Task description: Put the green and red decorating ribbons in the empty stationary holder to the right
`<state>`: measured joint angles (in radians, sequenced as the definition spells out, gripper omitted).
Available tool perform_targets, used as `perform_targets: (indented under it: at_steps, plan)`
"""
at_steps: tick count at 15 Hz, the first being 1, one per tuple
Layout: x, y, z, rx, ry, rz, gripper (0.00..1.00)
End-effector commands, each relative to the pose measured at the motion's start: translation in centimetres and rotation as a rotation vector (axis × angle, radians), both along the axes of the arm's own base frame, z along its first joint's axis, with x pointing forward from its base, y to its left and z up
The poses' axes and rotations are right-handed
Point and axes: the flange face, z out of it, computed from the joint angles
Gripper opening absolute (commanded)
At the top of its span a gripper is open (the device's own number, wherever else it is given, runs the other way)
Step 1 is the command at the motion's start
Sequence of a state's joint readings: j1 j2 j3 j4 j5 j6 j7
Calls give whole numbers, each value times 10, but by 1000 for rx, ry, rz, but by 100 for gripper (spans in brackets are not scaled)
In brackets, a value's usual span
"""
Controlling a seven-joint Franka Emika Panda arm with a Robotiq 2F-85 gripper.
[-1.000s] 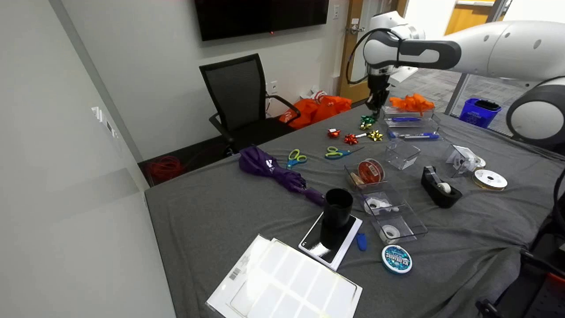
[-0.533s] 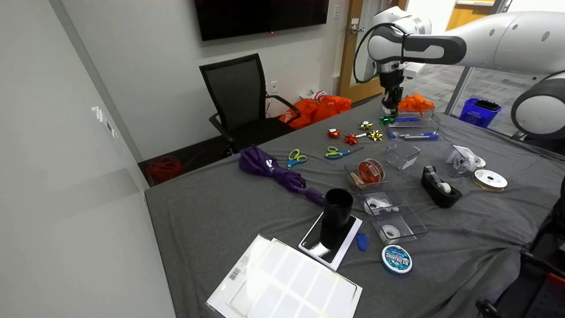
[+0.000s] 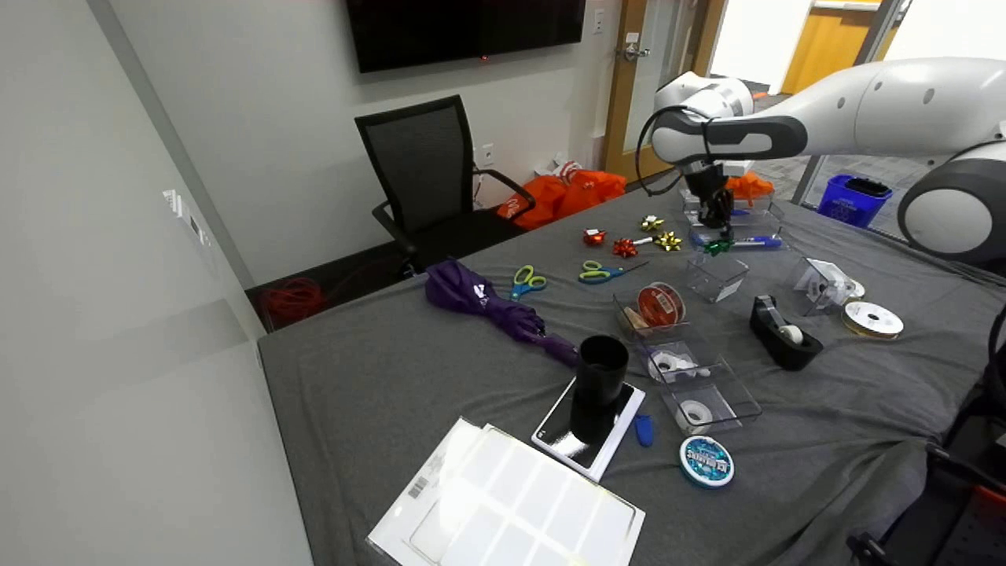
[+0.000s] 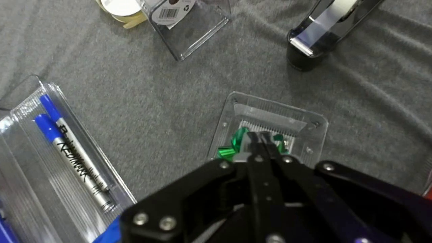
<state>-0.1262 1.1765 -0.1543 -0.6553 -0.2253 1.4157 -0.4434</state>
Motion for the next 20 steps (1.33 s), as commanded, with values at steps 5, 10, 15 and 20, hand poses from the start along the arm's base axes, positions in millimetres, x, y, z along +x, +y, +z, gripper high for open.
perform_targets:
  at_steps: [5,10,15,20]
  plan:
    - [-10,-1,-42,8,16,12,31]
    - [10,14,-19,67,-132,2,68]
    - [39,33,13,185,-368,-113,99]
    - [59,22,-18,143,-561,-197,100]
